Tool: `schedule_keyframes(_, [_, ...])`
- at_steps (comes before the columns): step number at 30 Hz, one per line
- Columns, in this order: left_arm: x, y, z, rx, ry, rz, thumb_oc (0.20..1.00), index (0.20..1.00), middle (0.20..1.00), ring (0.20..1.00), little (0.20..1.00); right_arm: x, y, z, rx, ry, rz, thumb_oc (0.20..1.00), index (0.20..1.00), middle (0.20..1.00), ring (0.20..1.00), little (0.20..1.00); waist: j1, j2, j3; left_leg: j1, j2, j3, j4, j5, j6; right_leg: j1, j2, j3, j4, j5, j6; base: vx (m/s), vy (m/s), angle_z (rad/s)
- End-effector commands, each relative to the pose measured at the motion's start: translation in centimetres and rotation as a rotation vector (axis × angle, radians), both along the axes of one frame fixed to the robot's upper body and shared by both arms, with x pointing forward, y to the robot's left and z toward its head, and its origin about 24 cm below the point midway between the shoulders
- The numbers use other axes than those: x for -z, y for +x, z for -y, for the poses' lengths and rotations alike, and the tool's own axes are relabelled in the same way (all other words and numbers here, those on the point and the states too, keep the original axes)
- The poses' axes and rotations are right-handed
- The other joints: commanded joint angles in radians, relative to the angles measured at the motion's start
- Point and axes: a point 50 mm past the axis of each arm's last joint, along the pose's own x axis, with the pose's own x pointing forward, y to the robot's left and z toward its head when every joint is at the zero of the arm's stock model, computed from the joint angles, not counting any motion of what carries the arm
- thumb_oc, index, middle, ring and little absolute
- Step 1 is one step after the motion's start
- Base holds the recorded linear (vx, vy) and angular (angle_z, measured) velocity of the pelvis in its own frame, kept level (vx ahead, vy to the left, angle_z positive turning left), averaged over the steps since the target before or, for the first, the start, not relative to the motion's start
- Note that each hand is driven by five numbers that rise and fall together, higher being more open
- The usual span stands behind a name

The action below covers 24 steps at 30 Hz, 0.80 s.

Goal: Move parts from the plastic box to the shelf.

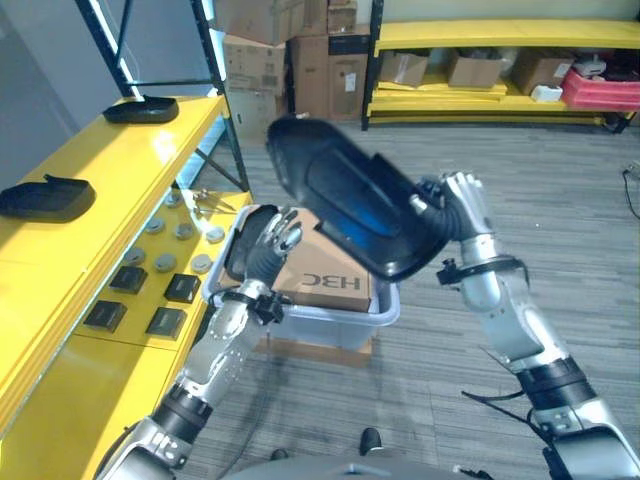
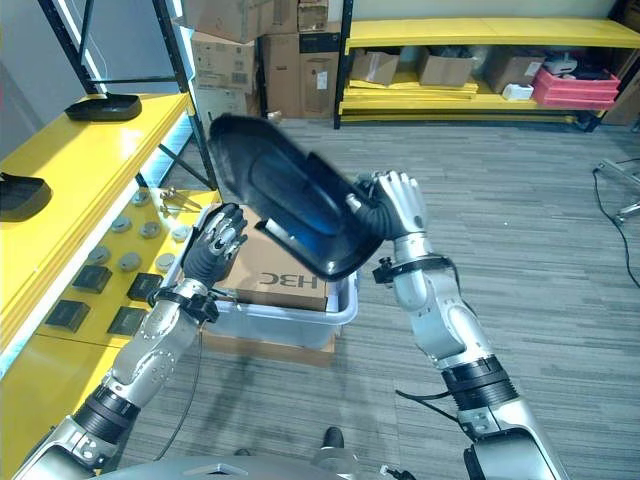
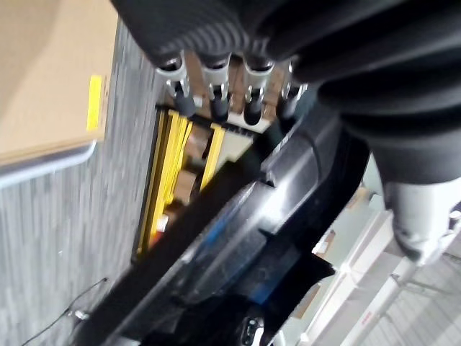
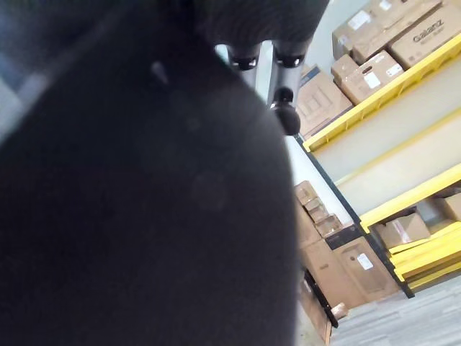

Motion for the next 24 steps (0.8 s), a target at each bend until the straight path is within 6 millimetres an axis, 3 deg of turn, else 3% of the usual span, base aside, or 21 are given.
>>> schedule_keyframes(1, [-2.1,0.9,1.5,0.105,-0.024,0.094,1.0,1.0,1.0,1.0,1.0,-3.8,0.9,-1.5,-0.084,-0.013,0.147,0.2,0.2,0.2,0.2,0.2,0.024,-0.037,-0.042,0.031,0.018,0.026,0.003,-0.052,-0.033,0.067,-0.029,0.009,0.044,-0.116,0.064,0.0,0.0,0.0])
schedule_keyframes(11, [-2.0,1.0,2.0,0.094,0.044,0.114,1.0,1.0,1.0,1.0,1.0,-3.5,0.1,-6.3,-0.312,0.014,0.111,0.2,0.2,0.2,0.2,0.2,0.032,-0.04,-0.038,0.033,0.019,0.015,0.003,-0.049,-0.038,0.081,-0.028,-0.001,0.042,-0.121,0.059,0.0,0.0,0.0])
schedule_keyframes(16, [-1.9,2.1,1.8,-0.05,0.086,0.096,1.0,1.0,1.0,1.0,1.0,-3.6,-1.5,-10.3,-0.494,-0.021,0.116,0.2,0.2,0.2,0.2,0.2,0.04,-0.042,-0.033,0.033,0.021,0.01,0.003,-0.045,-0.04,0.086,-0.03,-0.01,0.045,-0.125,0.056,0.0,0.0,0.0])
schedule_keyframes(23, [-2.7,3.0,2.3,-0.128,0.041,0.084,1.0,1.0,1.0,1.0,1.0,-2.9,-2.5,-12.7,-0.617,0.018,0.061,0.2,0.2,0.2,0.2,0.2,0.034,-0.041,-0.028,0.033,0.02,0.009,0.003,-0.042,-0.04,0.088,-0.03,-0.013,0.047,-0.126,0.055,0.0,-0.001,0.02])
schedule_keyframes(24, [-3.2,3.2,2.5,-0.135,0.007,0.089,0.677,0.677,0.677,0.677,0.677,-2.6,-2.9,-13.3,-0.657,0.034,0.04,0.2,0.2,0.2,0.2,0.2,0.032,-0.041,-0.027,0.033,0.02,0.011,0.003,-0.042,-0.04,0.087,-0.031,-0.013,0.048,-0.127,0.055,0.0,0.0,0.0])
